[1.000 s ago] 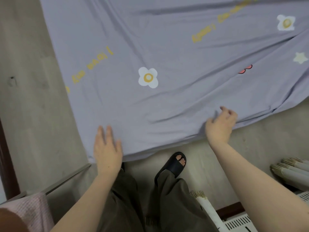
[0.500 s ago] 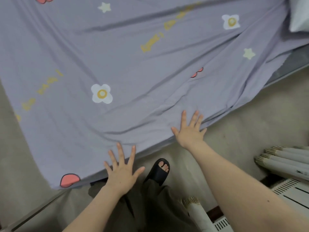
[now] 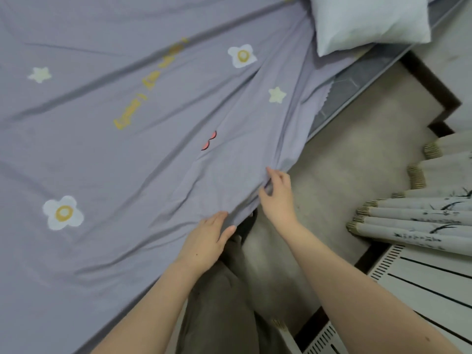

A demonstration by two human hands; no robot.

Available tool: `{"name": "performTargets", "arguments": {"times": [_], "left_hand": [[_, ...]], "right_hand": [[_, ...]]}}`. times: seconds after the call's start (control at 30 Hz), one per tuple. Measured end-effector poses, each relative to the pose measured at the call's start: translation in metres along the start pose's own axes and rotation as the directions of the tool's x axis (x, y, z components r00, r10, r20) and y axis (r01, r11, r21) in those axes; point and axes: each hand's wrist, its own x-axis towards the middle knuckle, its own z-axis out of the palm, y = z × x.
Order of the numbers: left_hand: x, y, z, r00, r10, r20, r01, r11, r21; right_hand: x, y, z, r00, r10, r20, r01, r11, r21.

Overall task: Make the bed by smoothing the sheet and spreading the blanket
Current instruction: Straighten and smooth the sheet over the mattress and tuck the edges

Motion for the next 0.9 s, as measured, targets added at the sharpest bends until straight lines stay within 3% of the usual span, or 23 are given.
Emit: {"name": "performTargets", "arguments": {"times": [0.27, 0.33, 0.4, 0.53, 0.63, 0.7, 0.8, 0.9], "left_hand": [[0.062, 0.037, -0.008, 0.997, -0.070, 0.016, 0.071, 0.996, -0.062], [0.075, 0.048, -0.013, 0.997, -0.073, 0.025, 0.076, 0.991, -0.110], [0.090, 0.060, -0.018, 0.995, -0.078, 0.060, 0.086, 0.986, -0.143], [0.117, 0.083, -0.024, 0.991, -0.090, 0.096, 0.104, 0.984, -0.142], [0.135, 0.102, -0.023, 0.989, -0.084, 0.119, 0.096, 0.990, -0.100], [0.144, 0.116, -0.020, 0.989, -0.098, 0.109, 0.105, 0.993, -0.056], [0.152, 0.130, -0.016, 0.990, -0.123, 0.073, 0.122, 0.992, 0.015], [0.158, 0.145, -0.011, 0.986, -0.123, 0.112, 0.117, 0.991, 0.057]], "right_hand": [[0.132, 0.001, -0.054, 0.947, 0.320, -0.038, -0.317, 0.945, 0.077], [0.155, -0.004, -0.061, 0.907, 0.420, -0.032, -0.404, 0.888, 0.217], [0.170, -0.010, -0.070, 0.835, 0.549, 0.031, -0.506, 0.746, 0.432], [0.188, -0.013, -0.096, 0.783, 0.588, 0.202, -0.528, 0.458, 0.715], [0.192, -0.003, -0.115, 0.799, 0.479, 0.364, -0.510, 0.217, 0.832], [0.189, 0.009, -0.127, 0.814, 0.379, 0.441, -0.517, 0.127, 0.846], [0.184, 0.039, -0.141, 0.800, 0.433, 0.415, -0.505, 0.112, 0.856], [0.182, 0.077, -0.153, 0.655, 0.694, 0.299, -0.569, 0.192, 0.800]]}}
